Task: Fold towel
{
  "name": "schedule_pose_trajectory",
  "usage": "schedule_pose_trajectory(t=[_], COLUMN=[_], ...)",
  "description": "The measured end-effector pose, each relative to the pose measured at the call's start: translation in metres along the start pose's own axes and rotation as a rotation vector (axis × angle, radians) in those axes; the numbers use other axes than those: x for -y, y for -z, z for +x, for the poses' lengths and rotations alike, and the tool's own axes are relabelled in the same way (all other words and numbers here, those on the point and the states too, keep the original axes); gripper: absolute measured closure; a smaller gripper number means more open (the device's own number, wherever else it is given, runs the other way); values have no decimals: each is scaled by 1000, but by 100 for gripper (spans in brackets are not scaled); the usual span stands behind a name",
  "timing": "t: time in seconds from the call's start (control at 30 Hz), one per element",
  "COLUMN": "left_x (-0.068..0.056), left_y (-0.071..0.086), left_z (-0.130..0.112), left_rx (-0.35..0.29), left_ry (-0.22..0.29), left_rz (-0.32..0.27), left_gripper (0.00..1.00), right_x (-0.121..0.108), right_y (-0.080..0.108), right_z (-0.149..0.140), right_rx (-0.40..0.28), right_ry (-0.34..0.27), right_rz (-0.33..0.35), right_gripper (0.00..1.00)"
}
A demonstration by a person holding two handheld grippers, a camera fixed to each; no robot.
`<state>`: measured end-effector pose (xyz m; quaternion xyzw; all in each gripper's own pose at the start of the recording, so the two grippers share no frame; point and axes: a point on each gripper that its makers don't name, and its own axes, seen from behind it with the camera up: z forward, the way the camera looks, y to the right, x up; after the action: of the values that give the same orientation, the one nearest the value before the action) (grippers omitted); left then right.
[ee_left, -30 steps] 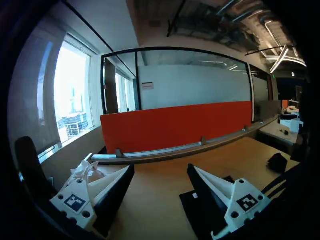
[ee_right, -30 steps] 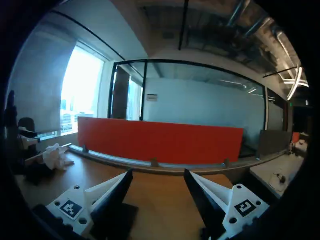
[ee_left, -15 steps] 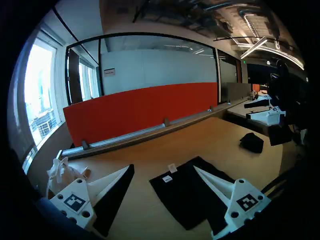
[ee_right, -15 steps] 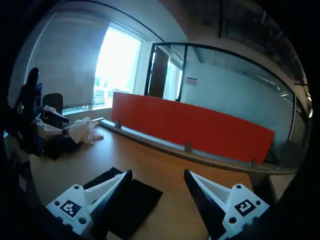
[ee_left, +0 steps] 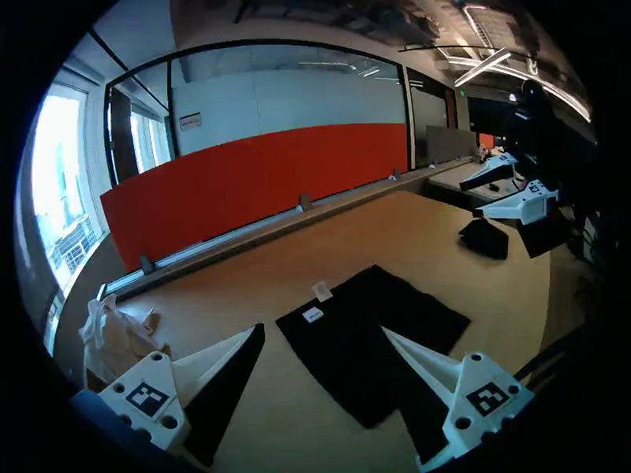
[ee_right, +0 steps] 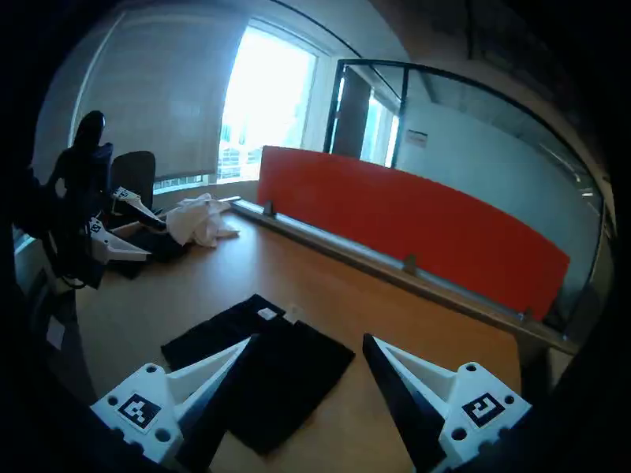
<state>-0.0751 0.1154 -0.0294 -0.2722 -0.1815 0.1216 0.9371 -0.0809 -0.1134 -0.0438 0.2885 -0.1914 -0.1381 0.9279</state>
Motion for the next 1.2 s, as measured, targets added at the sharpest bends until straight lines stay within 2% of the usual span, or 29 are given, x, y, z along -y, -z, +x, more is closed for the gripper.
schedule_pose_trajectory(t=[0.37, 0.77, 1.2], left_x=[-29, -46, -66], left_y=[-26, -48, -67], left_z=[-63, -122, -176], left_rx=[101, 198, 303], left_ry=[-19, -17, -26], left_rz=[-63, -111, -168], left_gripper=[1, 1, 2], right_x=[23, 42, 61], right_y=[-22, -41, -49], right_z=[-68, -134, -197], right_rx=[115, 222, 333], right_ry=[2, -14, -7], right_rz=[59, 103, 145], right_gripper=[0, 0, 0])
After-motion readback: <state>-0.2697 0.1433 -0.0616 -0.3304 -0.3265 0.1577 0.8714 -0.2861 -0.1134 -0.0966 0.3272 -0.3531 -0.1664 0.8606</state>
